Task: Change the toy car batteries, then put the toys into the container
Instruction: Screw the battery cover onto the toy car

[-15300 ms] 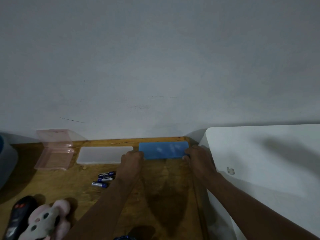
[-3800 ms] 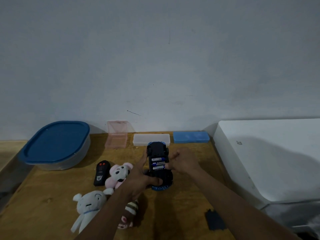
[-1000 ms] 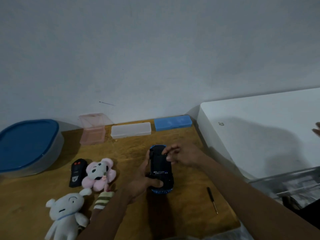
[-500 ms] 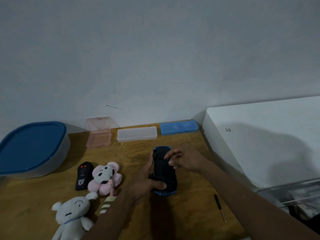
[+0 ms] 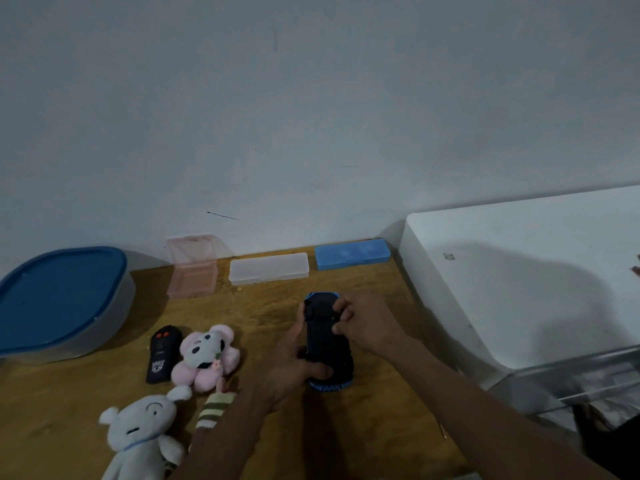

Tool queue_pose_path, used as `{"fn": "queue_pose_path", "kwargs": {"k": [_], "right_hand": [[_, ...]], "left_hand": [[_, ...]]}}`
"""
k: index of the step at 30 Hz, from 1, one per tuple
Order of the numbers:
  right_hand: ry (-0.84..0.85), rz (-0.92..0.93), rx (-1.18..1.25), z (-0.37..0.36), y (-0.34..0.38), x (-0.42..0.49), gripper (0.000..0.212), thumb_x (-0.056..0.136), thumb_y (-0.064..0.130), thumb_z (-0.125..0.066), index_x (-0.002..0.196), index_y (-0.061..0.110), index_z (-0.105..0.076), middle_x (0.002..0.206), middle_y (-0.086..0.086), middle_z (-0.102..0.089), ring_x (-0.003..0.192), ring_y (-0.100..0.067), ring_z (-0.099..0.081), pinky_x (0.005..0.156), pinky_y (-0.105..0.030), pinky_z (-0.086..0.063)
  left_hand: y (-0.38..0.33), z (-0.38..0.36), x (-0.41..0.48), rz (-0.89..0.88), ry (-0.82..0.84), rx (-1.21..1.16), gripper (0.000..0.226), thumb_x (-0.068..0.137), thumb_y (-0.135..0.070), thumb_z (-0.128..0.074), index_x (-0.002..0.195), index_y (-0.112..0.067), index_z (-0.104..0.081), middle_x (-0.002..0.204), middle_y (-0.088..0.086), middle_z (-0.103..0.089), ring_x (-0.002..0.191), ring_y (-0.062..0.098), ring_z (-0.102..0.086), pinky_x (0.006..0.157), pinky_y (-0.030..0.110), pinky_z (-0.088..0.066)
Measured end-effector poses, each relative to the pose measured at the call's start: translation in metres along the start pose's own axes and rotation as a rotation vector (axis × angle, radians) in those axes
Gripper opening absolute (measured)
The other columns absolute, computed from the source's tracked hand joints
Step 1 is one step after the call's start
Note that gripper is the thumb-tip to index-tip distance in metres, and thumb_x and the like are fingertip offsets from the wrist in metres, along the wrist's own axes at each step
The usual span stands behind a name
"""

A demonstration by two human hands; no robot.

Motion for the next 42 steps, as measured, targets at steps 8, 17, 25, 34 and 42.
{"fn": "queue_pose_path", "kwargs": {"k": [8,17,25,34,42], "right_hand": [[-0.037,-0.188,0.057,-0.001,-0.014,0.001,0.039,0.068,0.014,-0.083,0.093,0.016,-0.053,0.095,-0.001,-0.061,0.089,-0.016,-0.061,0.078,-0.032,-0.056],[-0.078,-0.281,0.089,0.016,-0.034,-0.022,0.04,0.071,0.016,-0.082,0.096,0.016,-0.051,0.094,0.0,-0.058,0.09,-0.016,-0.058,0.077,-0.028,-0.051],[-0.099,-0.375,0.226,0.034,-0.073,-0.056,0.035,0.073,0.012,-0.079,0.089,0.021,-0.05,0.099,-0.006,-0.061,0.09,-0.021,-0.063,0.08,-0.04,-0.057],[-0.145,-0.434,-0.081,0.043,-0.126,-0.084,0.01,0.085,0.003,-0.059,0.076,0.006,-0.061,0.083,-0.009,-0.066,0.074,-0.016,-0.061,0.064,-0.024,-0.051],[0.051,-0.43,-0.219,0.016,-0.152,-0.094,0.007,0.081,0.0,-0.062,0.088,0.003,-0.062,0.087,-0.009,-0.061,0.082,-0.021,-0.062,0.063,-0.024,-0.05]], "left_hand": [[-0.005,-0.008,-0.006,-0.022,0.007,0.004,0.114,0.07,0.016,-0.068,0.142,-0.057,-0.019,0.126,-0.006,-0.064,0.119,0.018,-0.058,0.098,0.044,-0.051],[0.002,-0.038,0.0,0.078,0.033,-0.267,0.085,0.091,0.005,-0.055,0.148,-0.047,-0.018,0.139,0.006,-0.053,0.121,0.025,-0.056,0.104,0.05,-0.045],[0.019,-0.072,0.01,0.102,0.071,-0.221,0.089,0.085,0.002,-0.066,0.147,-0.047,-0.025,0.141,0.01,-0.051,0.122,0.031,-0.056,0.1,0.057,-0.046],[0.029,-0.098,0.003,0.13,0.027,-0.225,0.092,0.087,0.005,-0.061,0.15,-0.044,-0.015,0.137,0.003,-0.053,0.107,0.018,-0.062,0.078,0.036,-0.056],[0.027,-0.099,-0.007,0.147,-0.031,-0.257,0.091,0.088,0.008,-0.058,0.148,-0.045,-0.016,0.124,-0.006,-0.059,0.105,0.017,-0.062,0.084,0.037,-0.054]]}}
Point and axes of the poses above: each hand's wrist, its own x-axis towards the middle knuckle, its own z-axis out of the back of the hand, y = z × x, the point moved 6 cm from there along x, towards the middle knuckle
